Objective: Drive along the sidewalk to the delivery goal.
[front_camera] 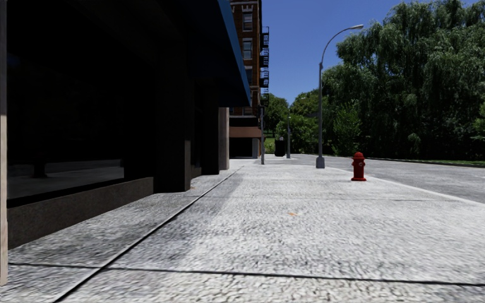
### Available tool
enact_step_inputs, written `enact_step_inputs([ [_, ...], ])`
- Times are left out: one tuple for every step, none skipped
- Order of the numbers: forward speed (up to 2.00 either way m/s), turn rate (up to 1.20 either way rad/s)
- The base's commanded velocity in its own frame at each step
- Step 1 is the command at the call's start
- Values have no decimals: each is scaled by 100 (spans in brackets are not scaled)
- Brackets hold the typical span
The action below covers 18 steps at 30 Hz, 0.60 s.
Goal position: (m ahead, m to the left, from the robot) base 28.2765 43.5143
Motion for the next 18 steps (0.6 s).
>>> enact_step_inputs([
  [200, 0],
  [200, 0],
  [200, 0],
  [200, 0],
  [200, 0],
  [200, 0],
  [200, 0],
  [200, 0],
  [200, 0],
  [200, 0],
  [200, 0],
  [200, 0],
  [200, 0],
  [200, 0],
  [200, 0],
  [200, 0],
  [200, 0],
  [200, 0],
])
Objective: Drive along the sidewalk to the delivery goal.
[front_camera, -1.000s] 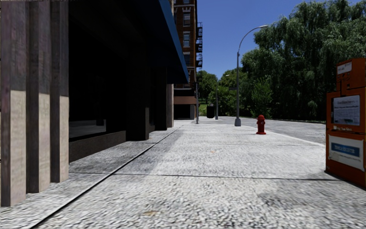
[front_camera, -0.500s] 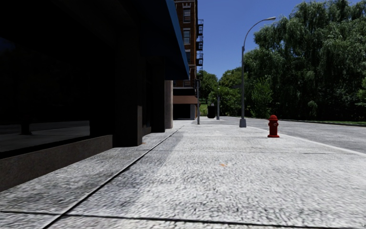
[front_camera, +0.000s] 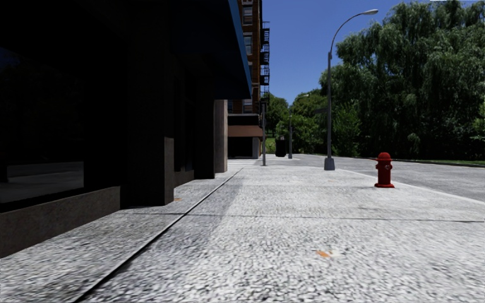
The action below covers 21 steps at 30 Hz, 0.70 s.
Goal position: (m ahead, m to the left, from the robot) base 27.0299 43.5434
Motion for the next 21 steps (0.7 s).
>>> enact_step_inputs([
  [200, 0],
  [200, 0],
  [200, -11],
  [200, -16],
  [200, -18],
  [200, -18],
  [200, -18],
  [200, -18],
  [200, -18],
  [200, -18],
  [200, -14],
  [200, 0],
  [200, 0],
  [200, 0],
  [200, 0],
  [200, 0],
  [200, 0],
  [200, 0],
  [200, -3],
  [200, -19],
  [200, -25],
])
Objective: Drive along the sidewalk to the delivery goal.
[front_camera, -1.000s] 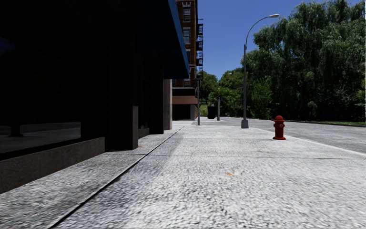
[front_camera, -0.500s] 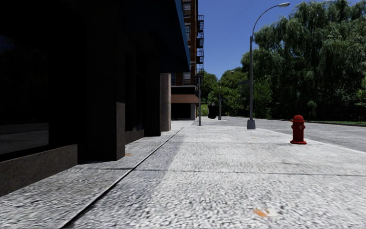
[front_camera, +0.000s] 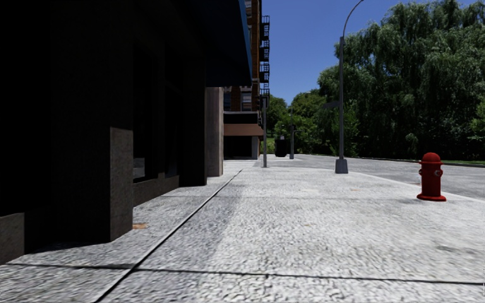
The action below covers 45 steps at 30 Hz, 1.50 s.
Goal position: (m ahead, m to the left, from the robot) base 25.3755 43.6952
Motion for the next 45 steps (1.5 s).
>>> enact_step_inputs([
  [200, -26],
  [200, -26],
  [200, -26],
  [200, -27],
  [200, -27],
  [200, -27],
  [200, -27],
  [200, -27],
  [200, -27],
  [200, -27],
  [200, -27],
  [200, -27],
  [200, -27],
  [200, -27],
  [200, -27],
  [200, -27],
  [200, -10],
  [200, -10],
  [200, 0],
  [200, 0],
  [200, 0],
  [200, 0],
  [200, 0],
  [200, 0],
  [200, 0],
  [200, 0],
  [200, 0],
  [200, 0],
  [200, 0],
  [200, 0],
  [200, 0],
  [200, 0],
  [200, 0],
  [200, 0],
  [200, 0],
  [200, 0],
  [200, 0],
  [200, 0],
  [200, 0],
  [200, 0],
  [200, 0],
  [200, 0],
  [200, 0],
  [200, 0],
  [200, 0],
])
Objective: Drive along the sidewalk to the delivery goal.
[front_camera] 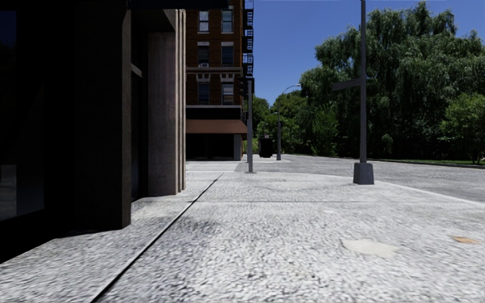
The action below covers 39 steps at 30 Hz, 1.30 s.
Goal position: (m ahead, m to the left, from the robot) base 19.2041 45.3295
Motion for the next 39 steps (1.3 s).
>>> enact_step_inputs([
  [200, 0],
  [200, 0],
  [200, 0],
  [200, 0],
  [200, 0],
  [200, 0],
  [200, 0],
  [200, 0],
  [200, 0],
  [200, 0],
  [200, 0],
  [200, 0],
  [200, 0],
  [200, 0],
  [200, 0],
  [200, 0],
  [200, 0],
  [200, 0],
  [200, 0],
  [200, 0],
  [200, 0],
  [200, 0],
  [200, 0],
  [200, 0],
  [200, 0],
  [200, 0],
  [200, 0],
  [200, 0],
  [200, 0],
  [200, 0],
  [200, 0],
  [200, 0],
  [200, 0],
  [200, 5],
  [200, 19],
  [200, 34],
  [200, 34],
  [200, 38],
  [200, 39],
])
